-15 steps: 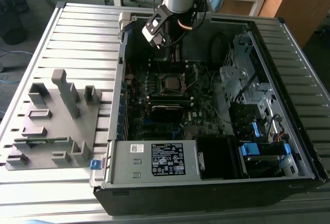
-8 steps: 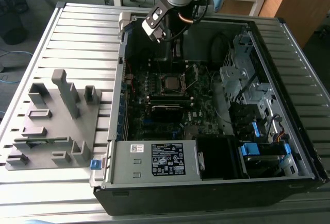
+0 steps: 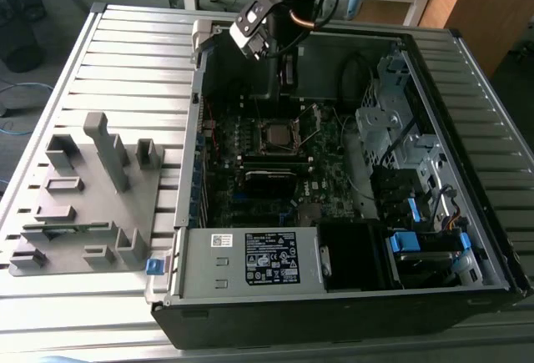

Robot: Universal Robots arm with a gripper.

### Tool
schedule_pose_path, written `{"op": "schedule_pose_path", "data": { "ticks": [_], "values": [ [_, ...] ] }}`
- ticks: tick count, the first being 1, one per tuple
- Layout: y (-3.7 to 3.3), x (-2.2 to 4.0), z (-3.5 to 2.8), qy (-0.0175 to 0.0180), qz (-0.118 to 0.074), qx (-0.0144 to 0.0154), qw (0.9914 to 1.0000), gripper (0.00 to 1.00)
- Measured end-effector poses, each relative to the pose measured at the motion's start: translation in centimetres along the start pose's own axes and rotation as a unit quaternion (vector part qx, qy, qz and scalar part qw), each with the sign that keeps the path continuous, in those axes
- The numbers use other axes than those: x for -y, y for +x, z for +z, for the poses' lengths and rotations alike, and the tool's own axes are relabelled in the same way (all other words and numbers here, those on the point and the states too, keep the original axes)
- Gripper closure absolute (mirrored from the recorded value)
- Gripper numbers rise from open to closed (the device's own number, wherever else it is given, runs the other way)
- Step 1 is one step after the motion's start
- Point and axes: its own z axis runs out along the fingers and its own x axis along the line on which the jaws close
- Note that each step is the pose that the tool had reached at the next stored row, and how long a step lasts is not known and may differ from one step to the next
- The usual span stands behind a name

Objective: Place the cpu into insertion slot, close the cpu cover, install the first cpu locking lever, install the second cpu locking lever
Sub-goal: 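Close the cpu cover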

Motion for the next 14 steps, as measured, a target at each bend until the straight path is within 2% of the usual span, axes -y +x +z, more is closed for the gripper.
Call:
{"op": "schedule_pose_path", "data": {
  "ticks": [14],
  "values": [
    [0.0,-0.2,-0.18,0.0,0.0,0.0,1.0,0.89]
  ]
}}
